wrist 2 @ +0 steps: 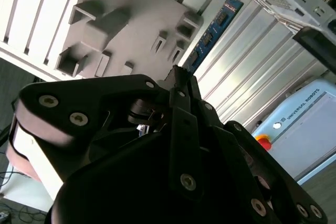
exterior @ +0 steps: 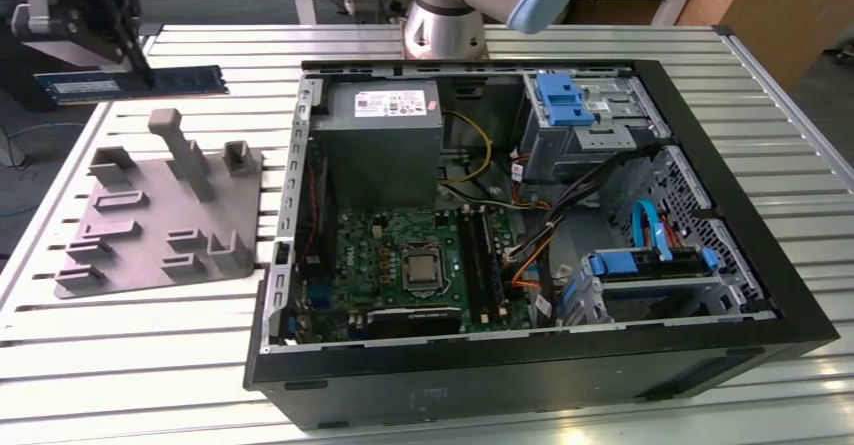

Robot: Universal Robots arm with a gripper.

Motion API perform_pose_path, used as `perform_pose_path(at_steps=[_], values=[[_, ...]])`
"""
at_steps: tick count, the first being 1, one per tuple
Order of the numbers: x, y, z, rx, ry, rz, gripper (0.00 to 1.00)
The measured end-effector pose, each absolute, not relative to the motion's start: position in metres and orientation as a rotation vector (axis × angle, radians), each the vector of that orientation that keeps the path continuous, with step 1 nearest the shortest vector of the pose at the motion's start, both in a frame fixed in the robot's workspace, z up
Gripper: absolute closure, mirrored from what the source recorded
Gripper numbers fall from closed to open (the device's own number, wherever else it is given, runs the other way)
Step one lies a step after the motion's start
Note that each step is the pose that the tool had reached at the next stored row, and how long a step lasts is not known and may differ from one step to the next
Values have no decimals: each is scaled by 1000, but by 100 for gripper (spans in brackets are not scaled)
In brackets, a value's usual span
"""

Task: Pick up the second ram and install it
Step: 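Pick up the second ram and move it above second insertion slot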

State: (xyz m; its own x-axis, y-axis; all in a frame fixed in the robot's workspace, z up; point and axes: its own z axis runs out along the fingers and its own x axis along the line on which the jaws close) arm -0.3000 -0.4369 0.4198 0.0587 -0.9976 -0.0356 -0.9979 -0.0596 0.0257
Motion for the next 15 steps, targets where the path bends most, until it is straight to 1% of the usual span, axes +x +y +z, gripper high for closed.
perform_pose_path(at_steps=[7, 15], values=[[-264, -437, 418, -2283, 2151, 71, 86], [-227, -437, 404, -2284, 2153, 74, 86]])
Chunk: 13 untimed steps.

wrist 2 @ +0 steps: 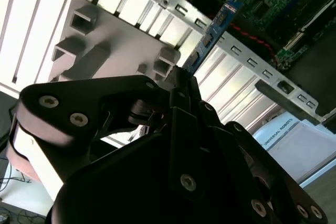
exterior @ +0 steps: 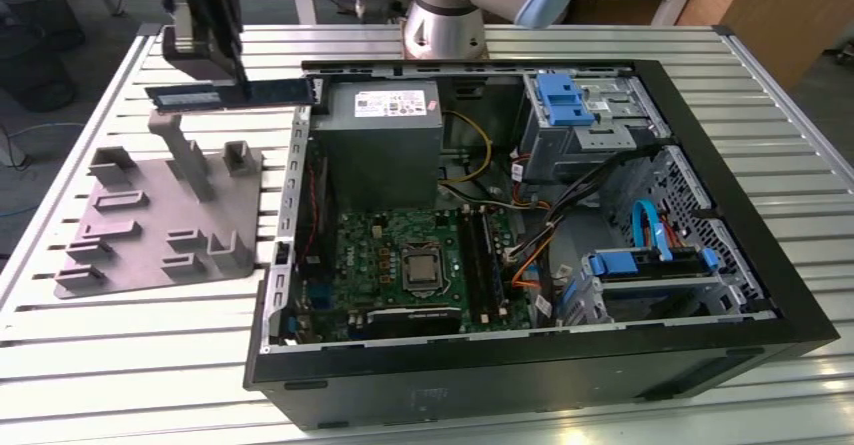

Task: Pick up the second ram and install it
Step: 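Pick up the second ram and move it above second insertion slot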

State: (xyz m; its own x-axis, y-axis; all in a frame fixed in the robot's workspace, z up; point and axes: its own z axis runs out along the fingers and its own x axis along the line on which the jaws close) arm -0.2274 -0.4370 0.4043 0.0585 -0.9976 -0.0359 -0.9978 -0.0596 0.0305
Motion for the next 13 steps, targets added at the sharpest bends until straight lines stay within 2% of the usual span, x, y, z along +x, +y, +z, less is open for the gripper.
perform_pose_path(at_steps=[13], values=[[-168, -437, 381, -2284, 2152, 74, 86]])
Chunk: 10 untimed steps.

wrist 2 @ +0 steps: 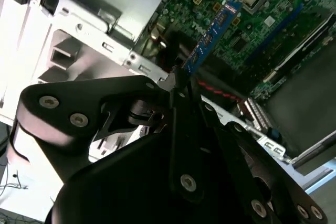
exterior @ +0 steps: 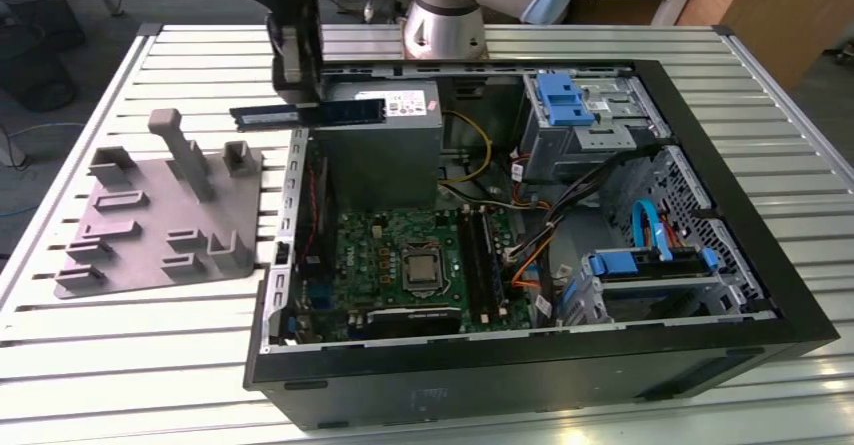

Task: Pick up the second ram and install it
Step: 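Pick up the second ram and move it above second insertion slot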

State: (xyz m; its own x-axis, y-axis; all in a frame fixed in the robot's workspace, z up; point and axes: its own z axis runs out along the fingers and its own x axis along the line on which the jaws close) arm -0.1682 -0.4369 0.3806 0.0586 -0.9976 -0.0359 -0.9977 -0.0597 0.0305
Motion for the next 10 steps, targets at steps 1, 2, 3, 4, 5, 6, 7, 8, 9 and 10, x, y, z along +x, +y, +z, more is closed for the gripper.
perform_pose_path(at_steps=[1, 2, 3, 4, 5, 6, 7, 8, 9, 10], values=[[-164, -437, 379, -2284, 2152, 74, 86], [-159, -437, 377, -2284, 2152, 74, 86], [-155, -437, 375, -2284, 2153, 74, 86], [-150, -437, 373, -2284, 2152, 74, 86], [-145, -437, 371, -2284, 2152, 74, 86], [-141, -437, 370, -2284, 2153, 74, 86], [-136, -437, 368, -2284, 2152, 74, 86], [-132, -437, 366, -2284, 2152, 74, 86], [-127, -437, 364, -2284, 2152, 74, 86], [-123, -437, 362, -2284, 2153, 74, 86]])
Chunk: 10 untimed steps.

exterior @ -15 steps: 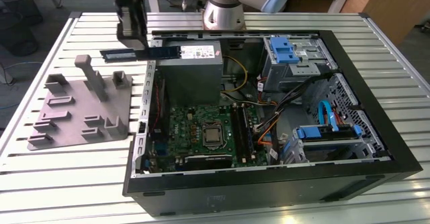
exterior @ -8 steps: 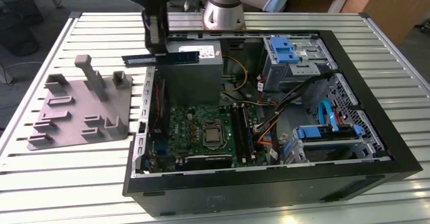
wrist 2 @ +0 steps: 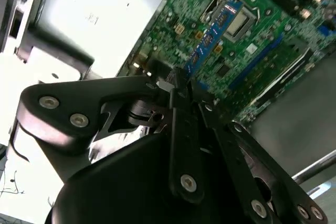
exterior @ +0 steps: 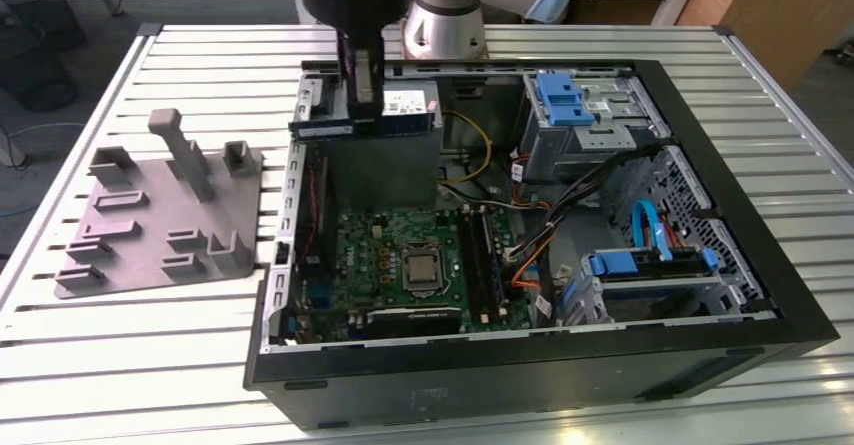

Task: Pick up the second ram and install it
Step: 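Pick up the second ram and move it above second insertion slot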

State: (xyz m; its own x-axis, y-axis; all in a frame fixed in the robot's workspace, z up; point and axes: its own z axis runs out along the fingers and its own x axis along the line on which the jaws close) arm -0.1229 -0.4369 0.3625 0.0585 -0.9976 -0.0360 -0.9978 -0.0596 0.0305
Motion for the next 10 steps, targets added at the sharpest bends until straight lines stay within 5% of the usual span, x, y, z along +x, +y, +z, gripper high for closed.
perform_pose_path(at_steps=[10], values=[[-78, -437, 344, -2283, 2153, 74, 86]])
